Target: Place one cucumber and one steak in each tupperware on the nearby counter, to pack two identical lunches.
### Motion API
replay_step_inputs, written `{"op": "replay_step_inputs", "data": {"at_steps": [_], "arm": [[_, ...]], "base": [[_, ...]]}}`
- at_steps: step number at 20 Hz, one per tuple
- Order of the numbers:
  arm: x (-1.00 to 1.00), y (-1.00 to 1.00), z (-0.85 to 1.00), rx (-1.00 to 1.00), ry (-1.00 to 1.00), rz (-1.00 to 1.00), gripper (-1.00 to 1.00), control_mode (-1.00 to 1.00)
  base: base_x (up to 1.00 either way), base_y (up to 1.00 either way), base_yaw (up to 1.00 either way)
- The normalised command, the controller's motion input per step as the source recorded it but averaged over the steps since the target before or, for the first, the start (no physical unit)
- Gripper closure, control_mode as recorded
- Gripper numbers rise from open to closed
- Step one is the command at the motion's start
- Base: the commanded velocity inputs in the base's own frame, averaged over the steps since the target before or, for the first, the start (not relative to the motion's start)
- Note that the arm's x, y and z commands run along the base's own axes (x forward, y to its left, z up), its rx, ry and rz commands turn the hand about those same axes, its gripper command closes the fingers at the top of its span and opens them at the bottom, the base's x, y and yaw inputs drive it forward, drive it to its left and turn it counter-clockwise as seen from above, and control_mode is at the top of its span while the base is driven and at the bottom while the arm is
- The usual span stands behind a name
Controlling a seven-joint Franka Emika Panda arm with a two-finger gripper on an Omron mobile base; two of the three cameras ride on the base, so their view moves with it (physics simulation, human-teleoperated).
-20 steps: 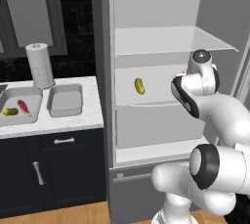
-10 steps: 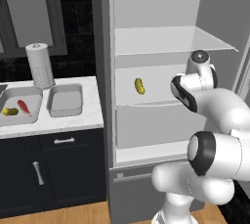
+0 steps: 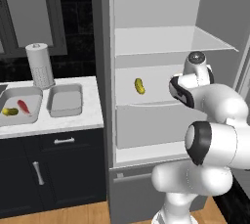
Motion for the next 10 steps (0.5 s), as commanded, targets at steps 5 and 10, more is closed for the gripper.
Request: {"op": "replay_step_inputs", "data": {"at_steps": [5, 10], "arm": [[0.20, -0.05, 0.00, 0.00, 0.00, 0.00, -1.00, -1.00], [0.20, -0.12, -0.02, 0.00, 0.03, 0.00, -1.00, -1.00]], "base": [[0.00, 0.00, 0.00], [0.00, 0.00, 0.00]]}}
